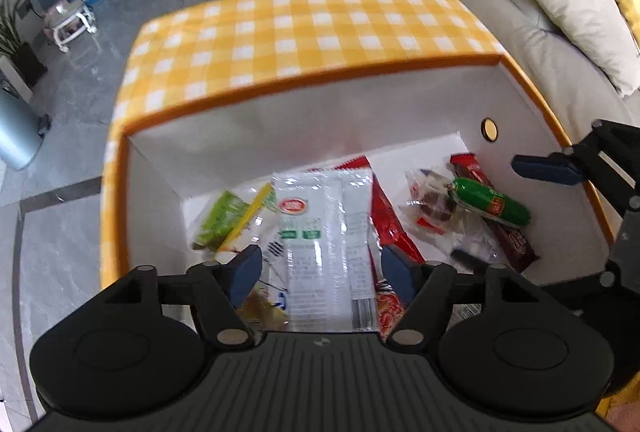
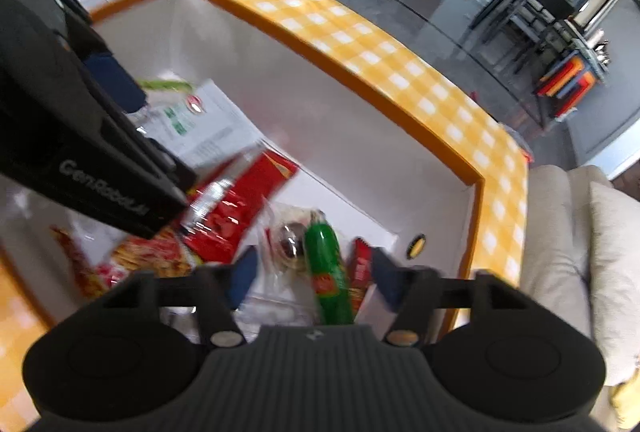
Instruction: Organize snacks
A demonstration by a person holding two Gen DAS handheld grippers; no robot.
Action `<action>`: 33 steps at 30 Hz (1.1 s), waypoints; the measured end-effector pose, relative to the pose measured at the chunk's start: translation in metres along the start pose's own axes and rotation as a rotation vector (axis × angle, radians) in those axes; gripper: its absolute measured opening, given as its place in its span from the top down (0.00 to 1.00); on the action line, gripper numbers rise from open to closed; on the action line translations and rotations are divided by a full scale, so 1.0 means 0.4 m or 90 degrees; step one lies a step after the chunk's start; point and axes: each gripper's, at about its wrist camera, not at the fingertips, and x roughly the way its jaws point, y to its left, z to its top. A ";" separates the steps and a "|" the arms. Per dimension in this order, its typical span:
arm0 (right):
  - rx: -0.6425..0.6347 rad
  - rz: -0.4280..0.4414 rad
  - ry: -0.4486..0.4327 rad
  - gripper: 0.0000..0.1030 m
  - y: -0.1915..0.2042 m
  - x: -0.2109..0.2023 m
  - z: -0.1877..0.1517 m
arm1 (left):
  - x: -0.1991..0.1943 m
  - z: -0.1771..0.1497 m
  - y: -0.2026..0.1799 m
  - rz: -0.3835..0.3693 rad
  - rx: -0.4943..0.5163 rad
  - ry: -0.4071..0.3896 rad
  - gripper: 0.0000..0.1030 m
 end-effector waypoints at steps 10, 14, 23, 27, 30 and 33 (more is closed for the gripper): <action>0.064 0.010 -0.048 0.15 -0.032 -0.137 0.029 | -0.181 -0.021 0.014 0.014 -0.008 -0.123 0.17; 0.082 -0.005 -0.077 0.11 -0.038 -0.208 0.045 | -0.263 -0.038 0.019 0.031 -0.017 -0.190 0.17; 0.098 -0.040 -0.184 0.04 -0.022 -0.415 0.035 | -0.443 -0.102 0.008 0.104 -0.008 -0.345 0.11; 0.119 -0.039 -0.215 0.04 -0.001 -0.490 -0.003 | -0.505 -0.147 -0.024 0.143 0.022 -0.401 0.03; 0.148 -0.030 -0.231 0.04 0.010 -0.530 -0.031 | -0.531 -0.179 -0.044 0.170 0.029 -0.422 0.02; 0.161 -0.047 -0.260 0.04 0.028 -0.572 -0.066 | -0.546 -0.210 -0.052 0.188 0.029 -0.434 0.02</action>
